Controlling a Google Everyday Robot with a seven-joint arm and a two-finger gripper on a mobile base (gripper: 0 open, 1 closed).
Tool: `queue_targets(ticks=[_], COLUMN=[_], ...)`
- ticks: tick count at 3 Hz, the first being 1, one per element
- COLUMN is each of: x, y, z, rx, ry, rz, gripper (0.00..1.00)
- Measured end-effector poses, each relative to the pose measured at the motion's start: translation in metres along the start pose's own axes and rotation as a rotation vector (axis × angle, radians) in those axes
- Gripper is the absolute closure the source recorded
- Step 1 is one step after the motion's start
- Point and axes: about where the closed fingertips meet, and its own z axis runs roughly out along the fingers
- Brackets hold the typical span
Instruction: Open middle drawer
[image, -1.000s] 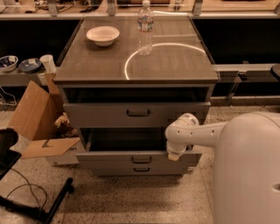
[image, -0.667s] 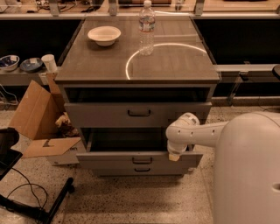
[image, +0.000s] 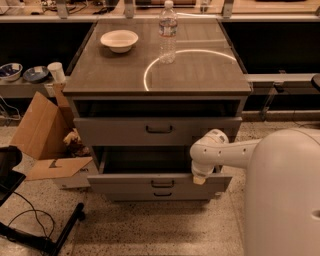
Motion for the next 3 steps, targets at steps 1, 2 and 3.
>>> queue_targets(ticks=[1, 2, 3], x=[0.0, 0.0, 0.0], y=[0.0, 0.0, 0.0001], z=[0.0, 0.0, 0.0001], rx=[0.0, 0.0, 0.0], ry=[0.0, 0.0, 0.0], rz=[0.0, 0.0, 0.0], gripper=[0.07, 0.0, 0.0])
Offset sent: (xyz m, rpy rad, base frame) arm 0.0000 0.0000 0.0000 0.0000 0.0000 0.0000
